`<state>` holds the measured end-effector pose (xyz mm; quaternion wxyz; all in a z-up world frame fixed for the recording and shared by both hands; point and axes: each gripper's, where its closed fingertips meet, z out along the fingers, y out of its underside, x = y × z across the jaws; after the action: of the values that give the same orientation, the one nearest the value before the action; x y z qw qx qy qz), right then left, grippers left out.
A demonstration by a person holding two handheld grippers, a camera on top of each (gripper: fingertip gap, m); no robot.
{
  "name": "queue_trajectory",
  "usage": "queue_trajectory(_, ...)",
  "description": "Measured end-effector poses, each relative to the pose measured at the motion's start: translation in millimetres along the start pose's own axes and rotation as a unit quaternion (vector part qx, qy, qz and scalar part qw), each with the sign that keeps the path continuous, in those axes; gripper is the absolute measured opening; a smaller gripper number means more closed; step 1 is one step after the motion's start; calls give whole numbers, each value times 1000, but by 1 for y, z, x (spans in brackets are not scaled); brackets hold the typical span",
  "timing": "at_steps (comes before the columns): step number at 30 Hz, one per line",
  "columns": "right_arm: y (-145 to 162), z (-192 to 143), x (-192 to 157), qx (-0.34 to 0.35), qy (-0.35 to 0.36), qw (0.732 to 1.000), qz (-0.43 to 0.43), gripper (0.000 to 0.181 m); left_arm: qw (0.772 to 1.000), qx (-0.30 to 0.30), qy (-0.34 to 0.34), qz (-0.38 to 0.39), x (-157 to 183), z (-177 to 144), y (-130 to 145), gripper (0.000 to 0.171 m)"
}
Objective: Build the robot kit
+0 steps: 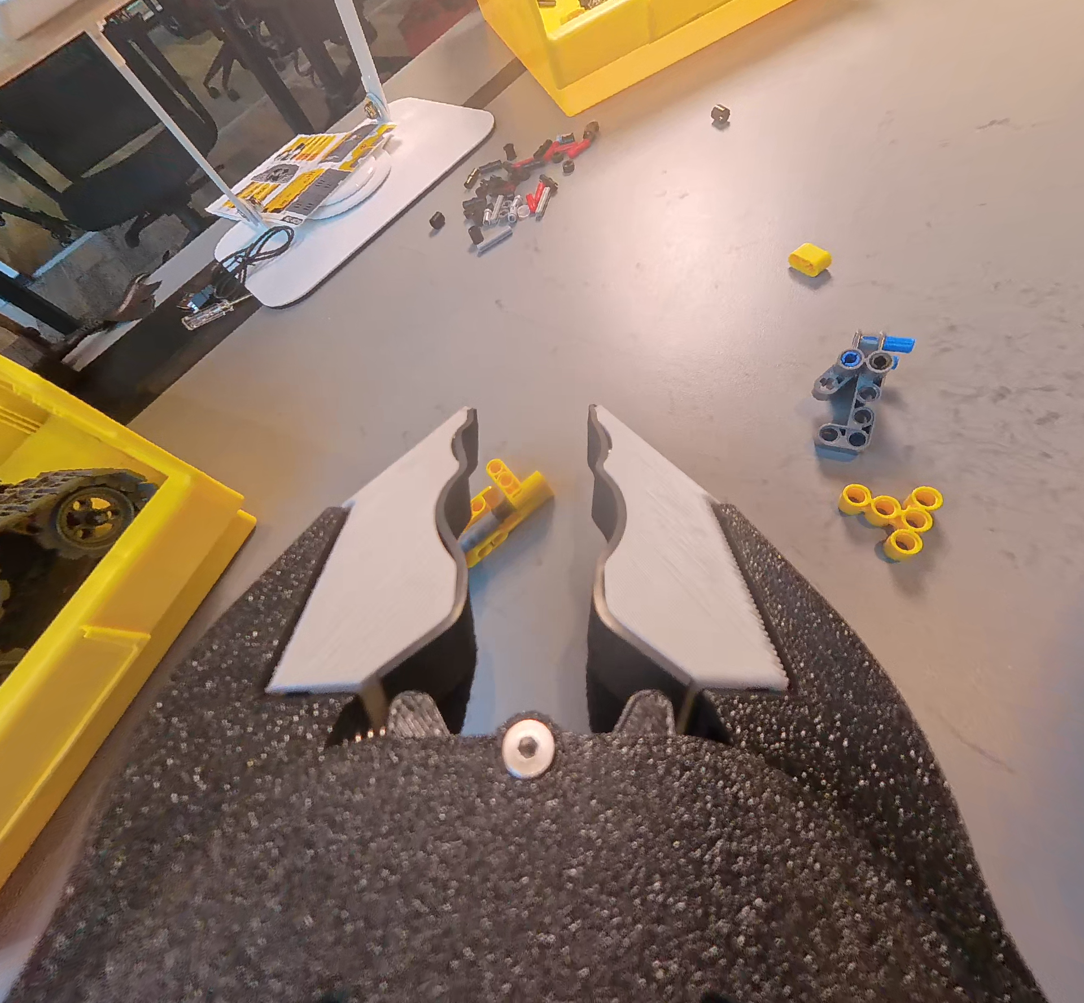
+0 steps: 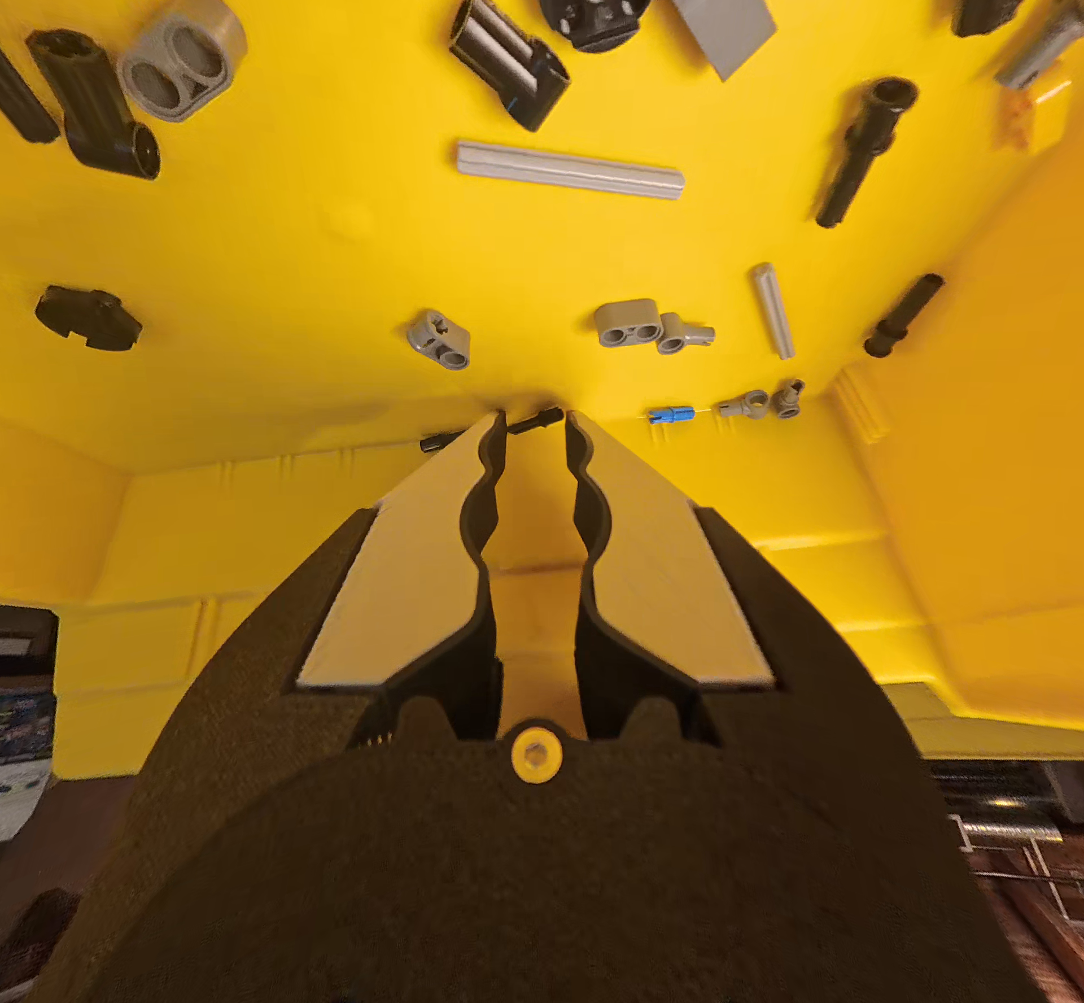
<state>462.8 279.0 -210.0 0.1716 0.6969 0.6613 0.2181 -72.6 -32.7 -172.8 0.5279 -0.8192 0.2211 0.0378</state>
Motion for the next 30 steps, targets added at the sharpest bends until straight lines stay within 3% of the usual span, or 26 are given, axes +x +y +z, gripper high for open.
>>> queue_trajectory(11,-1,-7,-4,4,-45,999,6,7,1000,7,-1,-3,-2,-5,0,36)
queue_trajectory(13,-4,-29,-3,53,-22,998,16,7,1000,12,0,-7,-3,-6,-1,35)
queue_trajectory(15,-17,-70,-11,156,-2,987,27,7,1000,12,4,-12,-3,-6,-1,35)
queue_trajectory(17,-34,-128,-33,291,11,957,14,7,1000,14,6,-17,-4,-6,-2,35)
queue_trajectory(18,-44,-162,-49,370,20,929,-2,7,1000,17,7,-20,-4,-7,-2,35)
queue_trajectory(21,-71,-264,-102,584,58,809,-46,8,999,27,12,-31,-5,-9,-5,35)
queue_trajectory(23,-91,-306,-131,668,82,738,-40,7,998,35,15,-40,-6,-11,-7,35)
queue_trajectory(25,-121,-322,-153,716,82,693,8,7,998,44,17,-48,-7,-13,-9,35)
queue_trajectory(28,-183,-319,-197,756,-4,653,46,8,996,57,23,-63,-9,-17,-12,35)
queue_trajectory(30,-225,-309,-217,760,-47,646,59,8,995,65,27,-72,-10,-20,-13,35)
